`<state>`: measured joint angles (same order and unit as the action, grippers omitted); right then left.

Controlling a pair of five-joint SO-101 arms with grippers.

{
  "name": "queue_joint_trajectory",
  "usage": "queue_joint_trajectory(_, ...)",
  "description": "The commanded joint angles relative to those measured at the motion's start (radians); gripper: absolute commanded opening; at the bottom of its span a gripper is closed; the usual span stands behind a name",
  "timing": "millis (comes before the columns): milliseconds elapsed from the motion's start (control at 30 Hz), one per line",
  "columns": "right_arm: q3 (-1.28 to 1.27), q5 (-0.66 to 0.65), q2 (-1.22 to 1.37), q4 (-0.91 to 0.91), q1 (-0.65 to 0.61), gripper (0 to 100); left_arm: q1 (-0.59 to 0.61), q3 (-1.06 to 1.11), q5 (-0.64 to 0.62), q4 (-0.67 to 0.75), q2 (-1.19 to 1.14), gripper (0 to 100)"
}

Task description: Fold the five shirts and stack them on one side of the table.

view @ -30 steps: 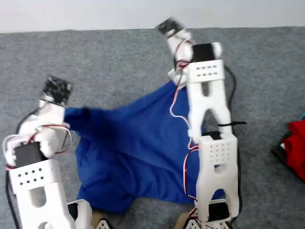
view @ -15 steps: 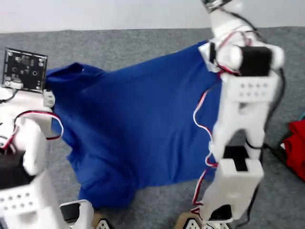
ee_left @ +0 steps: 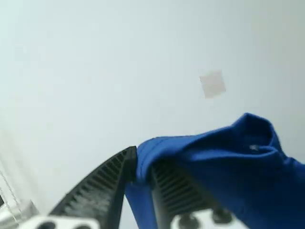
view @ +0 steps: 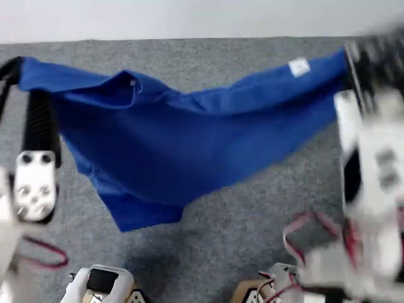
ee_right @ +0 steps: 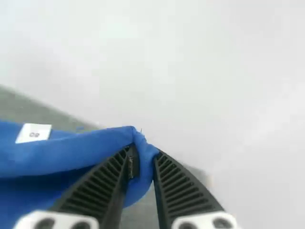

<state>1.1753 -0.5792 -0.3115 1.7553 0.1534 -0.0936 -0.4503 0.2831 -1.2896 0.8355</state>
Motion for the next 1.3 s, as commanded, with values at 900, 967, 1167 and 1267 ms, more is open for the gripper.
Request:
queue_joint_trajectory(900, -0.824, -0.104, -0.443, -0.09, 0.062, 1.1, -0.005, 0.14, 0.064, -0.255, -0.014, 0)
queue_joint_trajectory(967, -0.902, -0.084, -0.418, -0.173, 0.065, 1.1, -0.005, 0.302, 0.061, -0.17, -0.012, 0)
queue_joint_trajectory(1167, -1.181, -0.058, -0.386, -0.478, 0.068, 1.1, 0.095, 0.727, 0.058, 0.267, -0.014, 0)
queue_joint_trajectory(1267, -1.327, -0.06, -0.38, -0.619, 0.068, 1.1, 0.124, 0.905, 0.058, 0.486, -0.014, 0)
